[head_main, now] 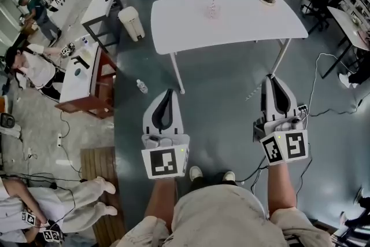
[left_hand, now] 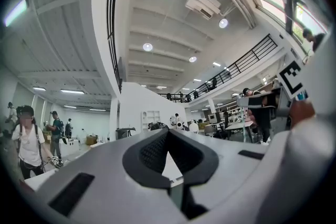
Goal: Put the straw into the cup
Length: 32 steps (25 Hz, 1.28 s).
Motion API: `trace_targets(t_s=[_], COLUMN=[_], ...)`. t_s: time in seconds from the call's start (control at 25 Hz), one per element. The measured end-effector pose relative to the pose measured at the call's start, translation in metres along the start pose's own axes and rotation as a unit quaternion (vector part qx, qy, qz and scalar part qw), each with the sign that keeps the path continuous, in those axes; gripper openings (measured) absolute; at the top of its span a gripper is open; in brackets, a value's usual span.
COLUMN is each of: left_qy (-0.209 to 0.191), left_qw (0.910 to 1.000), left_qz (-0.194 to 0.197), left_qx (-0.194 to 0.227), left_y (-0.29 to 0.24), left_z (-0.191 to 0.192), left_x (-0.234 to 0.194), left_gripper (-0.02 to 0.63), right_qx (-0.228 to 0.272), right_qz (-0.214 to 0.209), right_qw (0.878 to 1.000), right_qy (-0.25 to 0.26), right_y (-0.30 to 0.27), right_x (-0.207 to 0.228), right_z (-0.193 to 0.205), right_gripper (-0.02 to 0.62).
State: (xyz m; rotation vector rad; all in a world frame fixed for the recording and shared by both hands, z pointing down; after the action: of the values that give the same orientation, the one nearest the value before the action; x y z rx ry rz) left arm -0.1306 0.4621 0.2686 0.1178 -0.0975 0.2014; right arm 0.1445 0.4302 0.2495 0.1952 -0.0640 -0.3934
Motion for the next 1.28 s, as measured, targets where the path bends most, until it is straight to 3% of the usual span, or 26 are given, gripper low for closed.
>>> trace_targets(t_s=[0.8, 1.0, 1.28], left_qy=[0.022, 0.022, 0.012], left_qw=[0.9994, 0.9995, 0.9997], left_qz=[-0.027, -0.02, -0.003], left_qx=[-0.004, -0.007, -0.019], left_y=[0.025, 0.011, -0.042], left_z=[0.028, 0.034, 0.037], left_x=[-0.109, -0.11, -0.087], left_gripper=[0.003, 0.003, 0.003], right_qx=[-0.012, -0.013, -0.017], right_qz=[-0.02, -0.011, 0.004], right_qw=[1.0, 1.0, 0.999], right_qy=[-0.01, -0.015, -0.033], right_y=[-0.052, -0.059, -0.083], right_x=[-0.101, -0.092, -0.045], right_z=[0.03, 0.037, 0.049], right_gripper=[0.014, 0.014, 0.015])
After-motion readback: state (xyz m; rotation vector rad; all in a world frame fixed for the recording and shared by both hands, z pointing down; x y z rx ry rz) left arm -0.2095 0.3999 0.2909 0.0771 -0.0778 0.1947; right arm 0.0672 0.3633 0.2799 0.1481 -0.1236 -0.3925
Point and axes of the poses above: the fingertips, and each gripper's own axes: y backward along the fingers, x to its right, z out of its underside, the point moved 8 cm from there along y, backward along the fingers, and after that the axes turned 1 degree about -x, right-handed, at the moved point
